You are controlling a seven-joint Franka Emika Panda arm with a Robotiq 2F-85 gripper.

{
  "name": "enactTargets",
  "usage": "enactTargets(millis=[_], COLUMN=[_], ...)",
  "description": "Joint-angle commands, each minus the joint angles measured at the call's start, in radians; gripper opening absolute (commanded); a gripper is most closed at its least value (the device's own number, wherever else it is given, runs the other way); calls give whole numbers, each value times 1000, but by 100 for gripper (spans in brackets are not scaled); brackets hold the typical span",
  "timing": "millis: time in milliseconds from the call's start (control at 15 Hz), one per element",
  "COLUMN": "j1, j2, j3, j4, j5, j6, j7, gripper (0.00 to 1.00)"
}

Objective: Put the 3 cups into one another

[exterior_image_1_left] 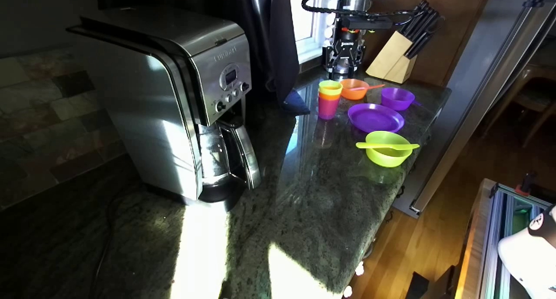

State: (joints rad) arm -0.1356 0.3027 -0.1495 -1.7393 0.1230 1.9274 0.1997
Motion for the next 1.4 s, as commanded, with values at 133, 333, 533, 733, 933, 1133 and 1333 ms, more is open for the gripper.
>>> enactTargets(millis=[133,333,533,733,933,1133,1333], j1=[-6,-2,-3,-6,-7,-14,-24], j2=[-189,-288,-390,-482,-559,-624,-671], j3=[10,9,5,-4,-16,-25,-31], j4=[-173,-247,-322,-388,-445,-491,-519], j5=[9,-19,-53,-74,-77,-91,-112], j6=[59,59,70,98,137,166,183], j7=[-111,-193,-268,-353,-403,-416,-400], gripper=[100,100,99,100,100,100,100])
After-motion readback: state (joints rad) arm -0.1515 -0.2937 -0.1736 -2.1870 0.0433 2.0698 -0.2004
